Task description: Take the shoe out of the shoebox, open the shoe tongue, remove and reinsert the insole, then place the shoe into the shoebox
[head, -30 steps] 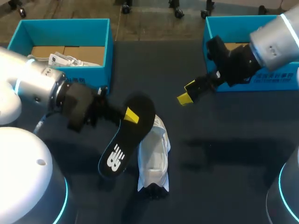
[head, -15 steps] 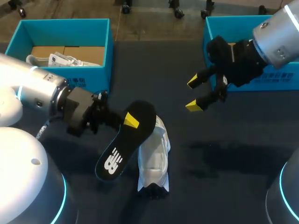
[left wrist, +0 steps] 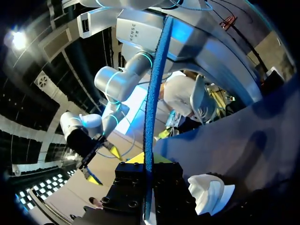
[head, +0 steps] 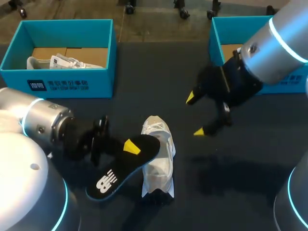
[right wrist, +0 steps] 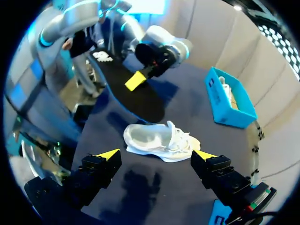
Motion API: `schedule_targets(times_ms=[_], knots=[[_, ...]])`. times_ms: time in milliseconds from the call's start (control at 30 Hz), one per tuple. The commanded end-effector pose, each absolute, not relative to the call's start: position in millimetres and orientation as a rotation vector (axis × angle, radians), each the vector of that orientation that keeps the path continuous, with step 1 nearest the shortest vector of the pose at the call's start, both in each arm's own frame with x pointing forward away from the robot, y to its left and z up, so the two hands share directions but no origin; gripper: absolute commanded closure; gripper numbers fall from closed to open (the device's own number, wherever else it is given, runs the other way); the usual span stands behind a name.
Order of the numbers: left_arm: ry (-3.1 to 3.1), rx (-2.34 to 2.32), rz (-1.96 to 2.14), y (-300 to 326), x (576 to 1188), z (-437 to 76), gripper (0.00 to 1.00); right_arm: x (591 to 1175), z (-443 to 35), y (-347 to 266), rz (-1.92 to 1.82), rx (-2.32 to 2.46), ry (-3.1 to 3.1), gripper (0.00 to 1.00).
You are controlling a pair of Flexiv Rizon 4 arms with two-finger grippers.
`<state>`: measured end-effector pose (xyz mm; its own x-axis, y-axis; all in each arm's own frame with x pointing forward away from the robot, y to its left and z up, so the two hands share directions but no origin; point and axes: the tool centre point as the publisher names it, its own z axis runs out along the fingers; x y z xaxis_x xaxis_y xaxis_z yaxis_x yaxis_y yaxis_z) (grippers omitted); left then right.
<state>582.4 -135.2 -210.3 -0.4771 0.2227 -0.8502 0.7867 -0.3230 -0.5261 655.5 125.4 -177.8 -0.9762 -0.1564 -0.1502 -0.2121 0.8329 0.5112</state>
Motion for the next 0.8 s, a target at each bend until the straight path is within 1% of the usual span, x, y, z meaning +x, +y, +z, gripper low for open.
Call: schedule_targets(times_ms=[33, 167, 233, 433, 800], knots=[[1.501, 1.295, -1.857, -137, 584, -212, 1.00, 662, -175, 130, 0.793, -0.366, 2.922, 0.00], [1.501, 1.295, -1.857, -137, 584, -212, 1.00, 662, -175, 130, 0.793, -0.366, 2.922, 0.00], [1.501, 1.292, -1.872, -146, 580, -223, 1.00, 662, -178, 131, 0.815, -0.403, 2.878, 0.00], [1.467, 1.258, -1.937, -157, 566, -234, 1.00, 651, -206, 143, 0.809, -0.544, 2.807, 0.00], [1.503, 1.151, -1.965, -163, 553, -250, 1.00, 644, -244, 154, 0.803, -0.606, 2.773, 0.00]])
